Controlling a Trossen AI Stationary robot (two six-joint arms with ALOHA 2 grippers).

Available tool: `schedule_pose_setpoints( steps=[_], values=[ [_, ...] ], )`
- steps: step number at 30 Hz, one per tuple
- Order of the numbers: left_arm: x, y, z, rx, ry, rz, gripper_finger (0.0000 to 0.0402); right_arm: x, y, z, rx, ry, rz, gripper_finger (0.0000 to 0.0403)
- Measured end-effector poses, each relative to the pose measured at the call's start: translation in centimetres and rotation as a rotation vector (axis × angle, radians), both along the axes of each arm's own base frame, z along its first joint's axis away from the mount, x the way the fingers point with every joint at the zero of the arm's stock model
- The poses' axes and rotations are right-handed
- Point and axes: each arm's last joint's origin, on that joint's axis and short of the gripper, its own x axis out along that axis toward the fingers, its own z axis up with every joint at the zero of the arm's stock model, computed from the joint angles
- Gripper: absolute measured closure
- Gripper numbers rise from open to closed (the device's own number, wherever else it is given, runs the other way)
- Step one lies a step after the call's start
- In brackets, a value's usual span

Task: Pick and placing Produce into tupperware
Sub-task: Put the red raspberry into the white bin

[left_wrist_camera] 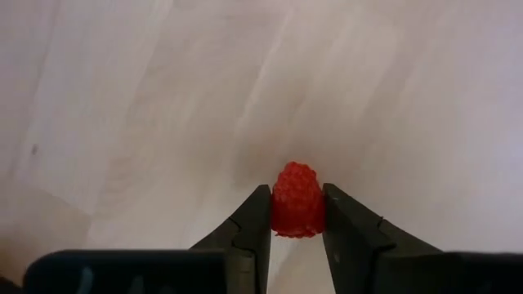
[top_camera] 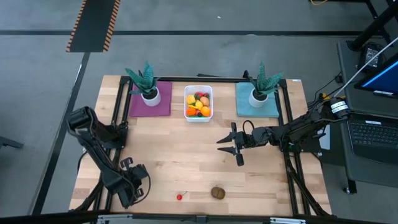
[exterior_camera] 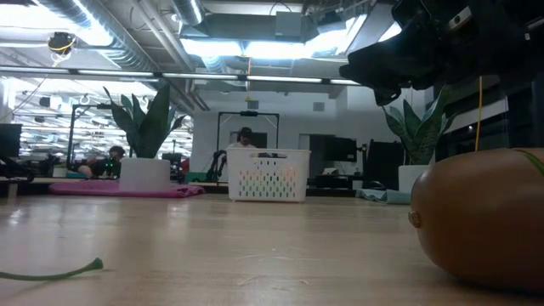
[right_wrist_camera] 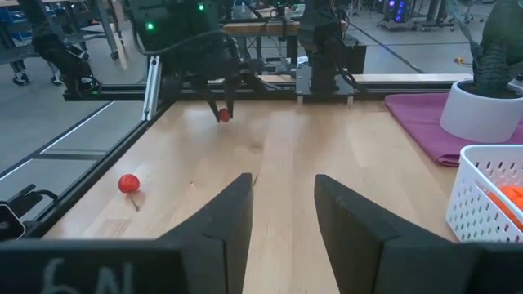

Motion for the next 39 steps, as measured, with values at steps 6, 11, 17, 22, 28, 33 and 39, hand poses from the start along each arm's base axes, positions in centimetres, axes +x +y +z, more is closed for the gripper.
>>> schedule_pose_setpoints(
  steps=[6,11,17,22,28,33,39],
  values=[
    [-0.1,0.3,1.6,-0.046,-0.061,-0.006,0.0323,0.0,0.0,0.0,-0.001,0.001,0.0,0.0267],
    [-0.1,0.7,3.1,-0.057,-0.143,-0.027,0.0323,0.0,0.0,0.0,-0.002,0.001,0.0,0.0267],
    [0.0,0.9,3.7,-0.03,-0.214,-0.068,0.0323,0.0,0.0,0.0,-0.003,0.002,0.001,0.0267],
    [0.2,0.9,3.4,0.005,-0.296,-0.084,0.0323,0.0,0.0,0.0,-0.008,0.001,0.001,0.0267],
    [0.5,1.0,1.5,-0.021,-0.442,-0.13,0.0323,0.0,0.0,0.0,-0.011,0.001,0.002,0.0267],
    [0.6,1.3,0.1,0.0,-0.586,-0.156,0.0323,0.0,0.0,0.0,-0.011,0.001,0.003,0.0267],
    [0.7,1.6,-0.9,0.012,-0.731,-0.219,0.0323,0.0,0.0,0.0,-0.011,0.001,0.003,0.0267]
  ],
)
